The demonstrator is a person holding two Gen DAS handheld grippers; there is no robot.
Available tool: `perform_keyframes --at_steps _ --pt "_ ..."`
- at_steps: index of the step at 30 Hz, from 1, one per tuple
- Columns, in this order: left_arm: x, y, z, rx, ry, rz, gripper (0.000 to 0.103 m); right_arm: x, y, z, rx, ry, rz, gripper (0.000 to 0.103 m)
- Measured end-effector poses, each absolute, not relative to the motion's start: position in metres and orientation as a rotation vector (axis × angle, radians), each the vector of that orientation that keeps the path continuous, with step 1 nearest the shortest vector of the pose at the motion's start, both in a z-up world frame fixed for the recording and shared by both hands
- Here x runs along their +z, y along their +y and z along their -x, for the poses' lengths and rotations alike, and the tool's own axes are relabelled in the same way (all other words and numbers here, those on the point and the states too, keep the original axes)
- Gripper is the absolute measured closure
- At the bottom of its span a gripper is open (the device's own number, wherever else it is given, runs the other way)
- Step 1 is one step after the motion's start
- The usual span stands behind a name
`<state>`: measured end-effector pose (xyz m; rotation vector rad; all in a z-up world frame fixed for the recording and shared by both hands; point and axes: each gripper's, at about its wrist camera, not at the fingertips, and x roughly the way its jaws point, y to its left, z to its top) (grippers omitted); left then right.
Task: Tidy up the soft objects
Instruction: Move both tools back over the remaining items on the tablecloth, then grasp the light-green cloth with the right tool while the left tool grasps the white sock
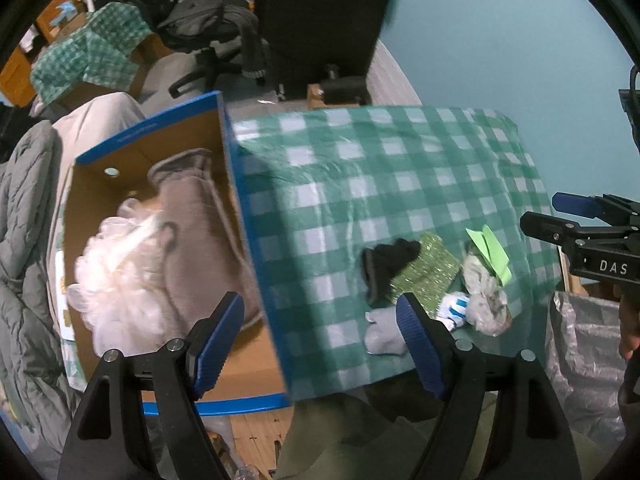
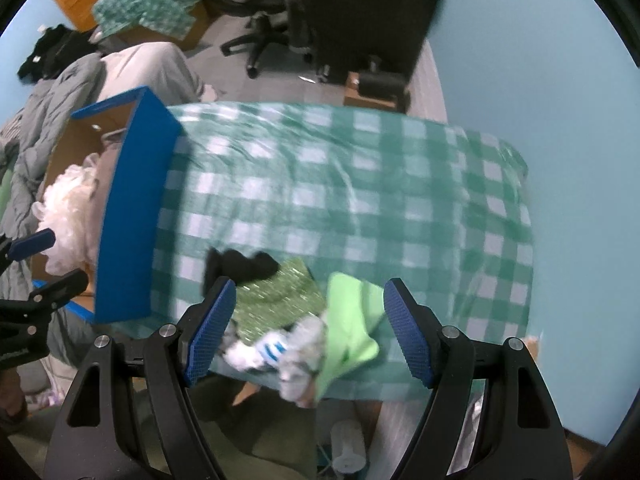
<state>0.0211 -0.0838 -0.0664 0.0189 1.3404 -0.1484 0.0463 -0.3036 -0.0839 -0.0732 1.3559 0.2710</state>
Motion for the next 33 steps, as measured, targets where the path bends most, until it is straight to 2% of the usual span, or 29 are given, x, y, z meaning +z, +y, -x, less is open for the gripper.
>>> perform_keyframes --at_steps 15,25,33 --pt "-0.101 -0.123 -0.018 -0.175 1.427 -0.056 0.023 -0.135 -0.366 -0.032 0.197 1.451 -0.046 0.027" --pt "-0.132 -0.13 -0.019 -0.158 1.49 -0.009 0.023 -0.176 -0.352 -0.044 0.228 1.527 -0.085 0.027" --pt "-0.15 -0.133 -0.019 -0.142 1.511 -0.005 0.023 -0.203 -0.334 -0.053 0.214 1.574 -0.004 0.027"
